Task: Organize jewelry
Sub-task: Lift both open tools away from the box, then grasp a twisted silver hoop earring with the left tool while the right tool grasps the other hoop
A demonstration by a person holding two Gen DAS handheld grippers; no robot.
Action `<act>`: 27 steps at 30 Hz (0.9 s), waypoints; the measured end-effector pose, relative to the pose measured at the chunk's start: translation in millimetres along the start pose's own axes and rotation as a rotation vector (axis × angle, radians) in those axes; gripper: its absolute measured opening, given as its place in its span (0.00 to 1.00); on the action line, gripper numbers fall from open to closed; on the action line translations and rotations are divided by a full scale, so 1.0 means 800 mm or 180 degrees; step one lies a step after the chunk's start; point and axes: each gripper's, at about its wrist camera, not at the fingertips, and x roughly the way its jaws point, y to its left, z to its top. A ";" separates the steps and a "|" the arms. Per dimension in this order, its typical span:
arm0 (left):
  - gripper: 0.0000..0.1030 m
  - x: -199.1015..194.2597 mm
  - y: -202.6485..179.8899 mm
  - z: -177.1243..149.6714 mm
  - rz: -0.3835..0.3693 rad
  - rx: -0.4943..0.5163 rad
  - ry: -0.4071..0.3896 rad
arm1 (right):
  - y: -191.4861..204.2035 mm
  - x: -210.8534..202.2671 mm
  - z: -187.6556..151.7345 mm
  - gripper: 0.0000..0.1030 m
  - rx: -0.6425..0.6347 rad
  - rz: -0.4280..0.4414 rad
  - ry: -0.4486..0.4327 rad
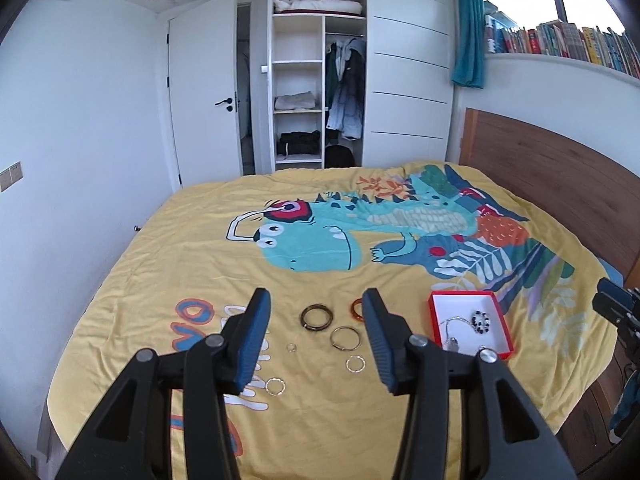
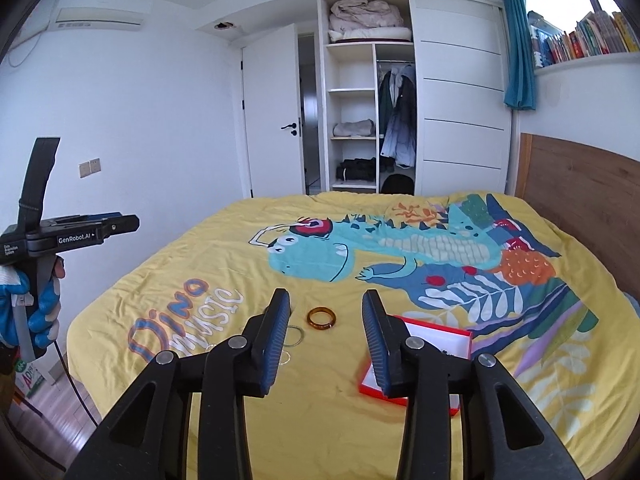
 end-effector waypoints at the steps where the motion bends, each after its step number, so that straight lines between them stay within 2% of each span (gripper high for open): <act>1: 0.44 0.003 0.006 -0.004 0.0017 -0.0025 0.0014 | 0.001 0.003 0.000 0.37 -0.0007 0.0001 -0.0001; 6: 0.44 0.036 0.031 -0.035 0.0109 -0.0094 0.0154 | 0.011 0.027 -0.006 0.38 -0.0034 0.0045 0.0073; 11: 0.44 0.083 0.052 -0.075 0.0204 -0.0222 0.0361 | 0.022 0.074 -0.022 0.38 -0.0069 0.0109 0.0275; 18: 0.44 0.162 0.082 -0.139 0.0392 -0.0431 0.0668 | 0.034 0.172 -0.062 0.38 -0.0054 0.0306 0.0671; 27: 0.44 0.271 0.113 -0.222 0.0476 -0.0730 0.1198 | 0.052 0.311 -0.124 0.37 -0.0021 0.0554 0.1258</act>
